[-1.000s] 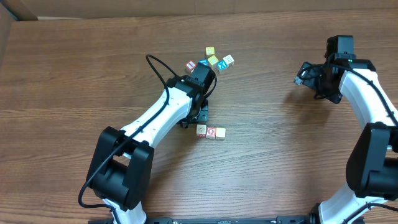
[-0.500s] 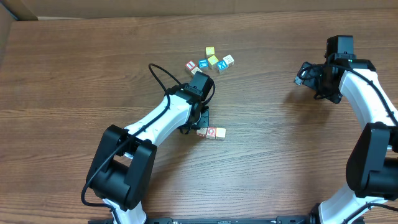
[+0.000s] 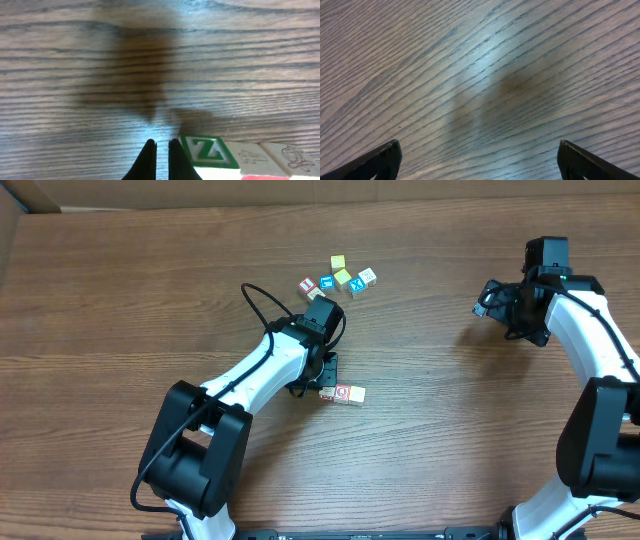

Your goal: Flip 3 blocks

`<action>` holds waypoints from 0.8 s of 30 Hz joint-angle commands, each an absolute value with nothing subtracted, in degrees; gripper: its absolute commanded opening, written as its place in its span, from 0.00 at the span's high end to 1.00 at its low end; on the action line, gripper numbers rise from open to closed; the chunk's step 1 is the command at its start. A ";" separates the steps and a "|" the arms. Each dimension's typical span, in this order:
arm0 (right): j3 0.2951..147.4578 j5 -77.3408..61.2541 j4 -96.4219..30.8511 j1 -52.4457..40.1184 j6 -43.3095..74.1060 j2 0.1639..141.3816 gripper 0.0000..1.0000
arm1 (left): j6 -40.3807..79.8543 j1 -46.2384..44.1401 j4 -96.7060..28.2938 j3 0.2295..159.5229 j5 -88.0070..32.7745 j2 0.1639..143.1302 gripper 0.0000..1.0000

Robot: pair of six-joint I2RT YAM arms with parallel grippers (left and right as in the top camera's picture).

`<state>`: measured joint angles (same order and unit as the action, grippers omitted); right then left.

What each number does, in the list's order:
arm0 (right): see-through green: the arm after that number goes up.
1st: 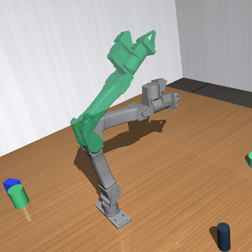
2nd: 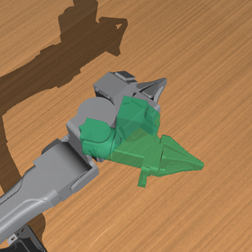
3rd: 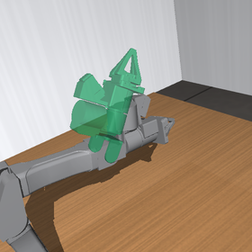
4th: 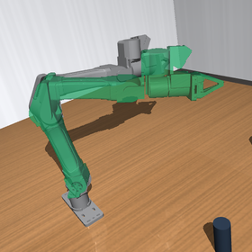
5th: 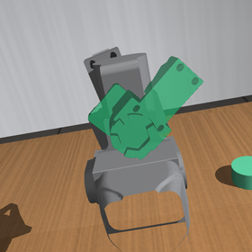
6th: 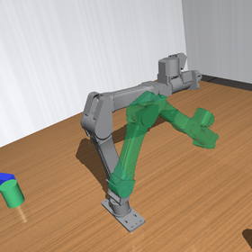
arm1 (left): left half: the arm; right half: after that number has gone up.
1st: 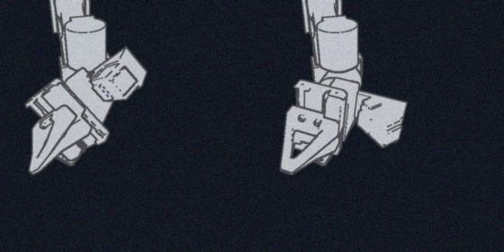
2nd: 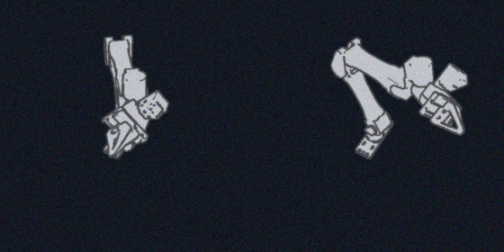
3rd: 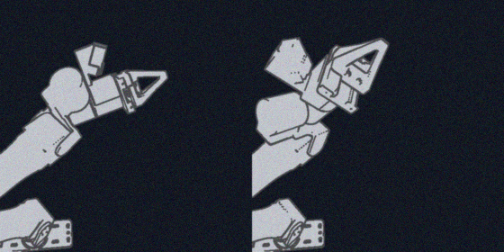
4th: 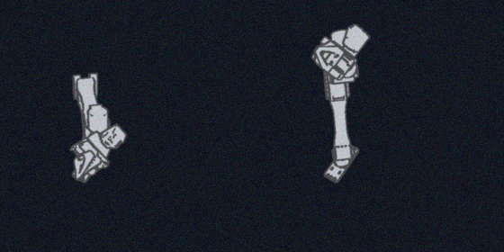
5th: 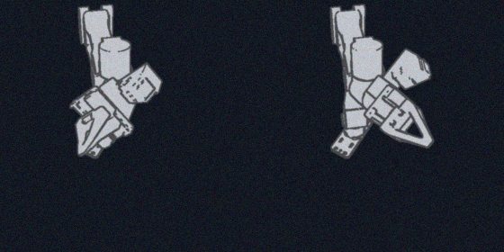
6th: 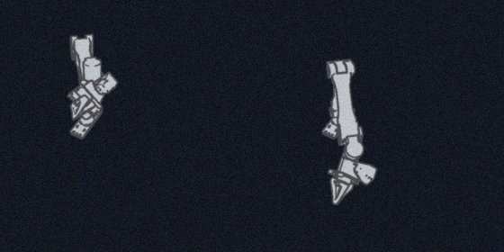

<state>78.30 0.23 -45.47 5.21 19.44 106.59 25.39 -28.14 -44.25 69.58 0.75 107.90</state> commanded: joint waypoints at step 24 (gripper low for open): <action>78.83 0.38 -45.15 5.23 19.25 106.52 0.00 | 30.87 -28.51 -43.29 75.26 6.11 96.64 0.95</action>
